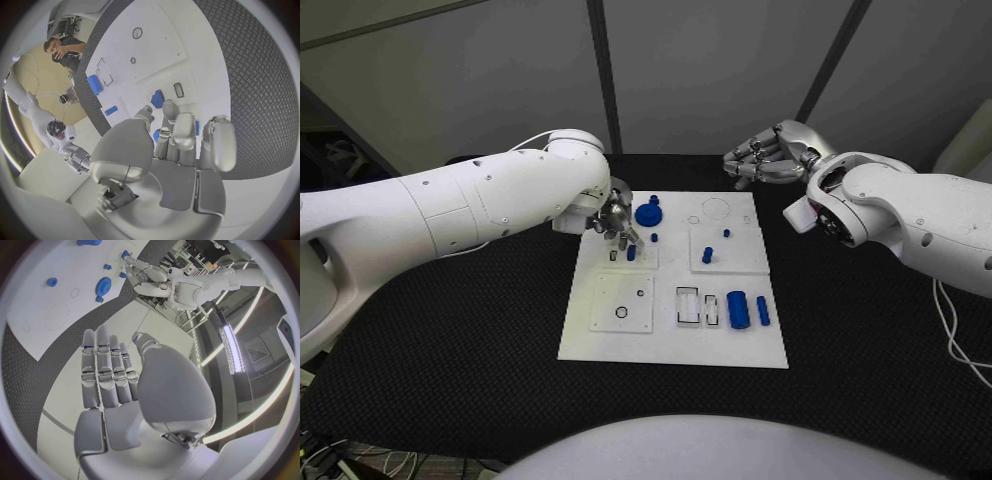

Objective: Assemble the parts on the task board

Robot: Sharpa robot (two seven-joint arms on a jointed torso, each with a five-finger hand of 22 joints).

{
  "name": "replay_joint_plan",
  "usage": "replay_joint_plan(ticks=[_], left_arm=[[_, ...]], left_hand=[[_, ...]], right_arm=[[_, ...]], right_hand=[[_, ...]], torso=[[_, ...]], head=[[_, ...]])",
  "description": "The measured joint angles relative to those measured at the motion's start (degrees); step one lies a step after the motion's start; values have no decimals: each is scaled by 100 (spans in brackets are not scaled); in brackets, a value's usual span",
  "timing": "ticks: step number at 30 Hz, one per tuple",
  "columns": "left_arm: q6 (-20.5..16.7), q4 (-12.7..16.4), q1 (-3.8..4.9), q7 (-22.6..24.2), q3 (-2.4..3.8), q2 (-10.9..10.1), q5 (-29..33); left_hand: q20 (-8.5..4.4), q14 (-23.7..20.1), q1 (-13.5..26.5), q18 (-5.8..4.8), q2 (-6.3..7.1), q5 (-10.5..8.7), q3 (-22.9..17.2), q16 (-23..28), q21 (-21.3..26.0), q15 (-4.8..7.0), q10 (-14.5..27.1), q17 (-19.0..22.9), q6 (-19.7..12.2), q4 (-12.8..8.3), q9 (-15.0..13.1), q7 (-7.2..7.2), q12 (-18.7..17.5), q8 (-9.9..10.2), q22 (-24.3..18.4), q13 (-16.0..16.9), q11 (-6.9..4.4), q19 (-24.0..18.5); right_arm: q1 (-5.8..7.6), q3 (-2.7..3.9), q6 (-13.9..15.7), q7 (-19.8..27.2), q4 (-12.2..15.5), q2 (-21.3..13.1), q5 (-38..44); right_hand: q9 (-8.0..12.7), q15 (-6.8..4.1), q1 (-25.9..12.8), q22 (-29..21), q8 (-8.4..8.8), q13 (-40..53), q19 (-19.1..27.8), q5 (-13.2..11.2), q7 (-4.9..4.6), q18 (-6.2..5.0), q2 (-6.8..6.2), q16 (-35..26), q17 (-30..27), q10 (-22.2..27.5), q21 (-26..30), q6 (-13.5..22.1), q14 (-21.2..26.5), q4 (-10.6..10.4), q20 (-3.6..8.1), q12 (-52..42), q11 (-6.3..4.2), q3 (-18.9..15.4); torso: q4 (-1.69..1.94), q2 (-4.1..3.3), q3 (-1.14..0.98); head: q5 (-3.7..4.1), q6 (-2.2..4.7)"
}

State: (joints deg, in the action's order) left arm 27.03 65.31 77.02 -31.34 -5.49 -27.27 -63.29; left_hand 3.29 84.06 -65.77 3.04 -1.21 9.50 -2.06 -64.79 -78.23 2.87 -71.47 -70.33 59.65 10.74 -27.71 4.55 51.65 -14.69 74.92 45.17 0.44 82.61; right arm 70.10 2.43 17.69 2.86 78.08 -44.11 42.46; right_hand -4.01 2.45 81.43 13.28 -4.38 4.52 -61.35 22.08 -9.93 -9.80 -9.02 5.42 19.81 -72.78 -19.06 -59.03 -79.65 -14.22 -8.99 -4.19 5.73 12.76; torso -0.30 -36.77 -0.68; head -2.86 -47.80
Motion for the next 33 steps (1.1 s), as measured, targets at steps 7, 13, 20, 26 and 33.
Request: replay_joint_plan(ticks=[7, 13, 20, 26, 33], left_arm=[[47, -61, -28, -1, 0, 48, 1], [75, -149, -52, -2, 0, 106, 9], [112, -230, -77, -3, 2, 171, 25], [143, -275, -82, -3, 6, 195, 55], [172, -301, -79, -3, 13, 193, 162]], left_hand=[[0, 0, -23, 0, 23, 0, -16, -23, 0, 0, 0, -2, 4, -16, 1, 5, 0, 0, 0, 8, 0, 0], [-14, 0, -76, 0, -30, 0, -48, -23, 0, 0, 0, -2, 4, -48, -5, 5, 0, 0, 0, 15, 0, 14], [-21, 0, -138, 0, -46, 0, -104, -23, 0, 0, 0, -1, 16, -104, -10, -7, 21, -1, 0, 15, 0, 21], [-21, -2, -335, 0, -106, 0, -236, -23, 0, 1, 20, -1, 25, -235, -11, -16, 21, 26, 0, 15, -20, 21], [-32, -1, -647, -1, -127, -78, -587, -23, 0, 41, 45, -4, 47, -492, -25, -39, 19, 54, -1, 3, -42, 32]], right_arm=[[0, 0, -5, -1, 0, 3, 1], [0, 0, -10, -1, -1, 8, 2], [0, 0, -19, -1, -1, 12, 2], [0, 0, -25, -2, -1, 17, 2], [0, 0, -36, -2, -11, 24, 3]], right_hand=[[0, 0, 0, 0, 0, 0, 0, 0, 0, 0, 0, 0, 0, 0, 0, 0, 0, 0, 0, 0, 0, 0], [0, 0, 0, 1, 0, 0, 0, 0, 0, 0, 0, 0, 0, 0, 0, 0, 0, 0, 0, 0, 0, 0], [1, 0, 0, 1, 0, 0, 0, 0, 0, 0, 0, 0, 1, 0, 0, 0, 0, 0, 0, 0, 0, 0], [1, 0, 0, 1, 0, 0, 0, 0, 0, 0, 0, 0, 4, 0, 0, 0, 0, 0, 0, 0, 0, 0], [1, 0, -31, -5, 0, 0, 0, 0, 0, 0, 31, 0, 3, 0, 26, 0, 0, 0, 0, 0, 0, 0]], torso=[[-1, 1, -2], [-2, 1, -3], [-7, 1, -4], [-4, 5, -4], [1, 8, -4]], head=[[1, -14], [6, -19], [9, -34], [11, -46], [12, -55]])
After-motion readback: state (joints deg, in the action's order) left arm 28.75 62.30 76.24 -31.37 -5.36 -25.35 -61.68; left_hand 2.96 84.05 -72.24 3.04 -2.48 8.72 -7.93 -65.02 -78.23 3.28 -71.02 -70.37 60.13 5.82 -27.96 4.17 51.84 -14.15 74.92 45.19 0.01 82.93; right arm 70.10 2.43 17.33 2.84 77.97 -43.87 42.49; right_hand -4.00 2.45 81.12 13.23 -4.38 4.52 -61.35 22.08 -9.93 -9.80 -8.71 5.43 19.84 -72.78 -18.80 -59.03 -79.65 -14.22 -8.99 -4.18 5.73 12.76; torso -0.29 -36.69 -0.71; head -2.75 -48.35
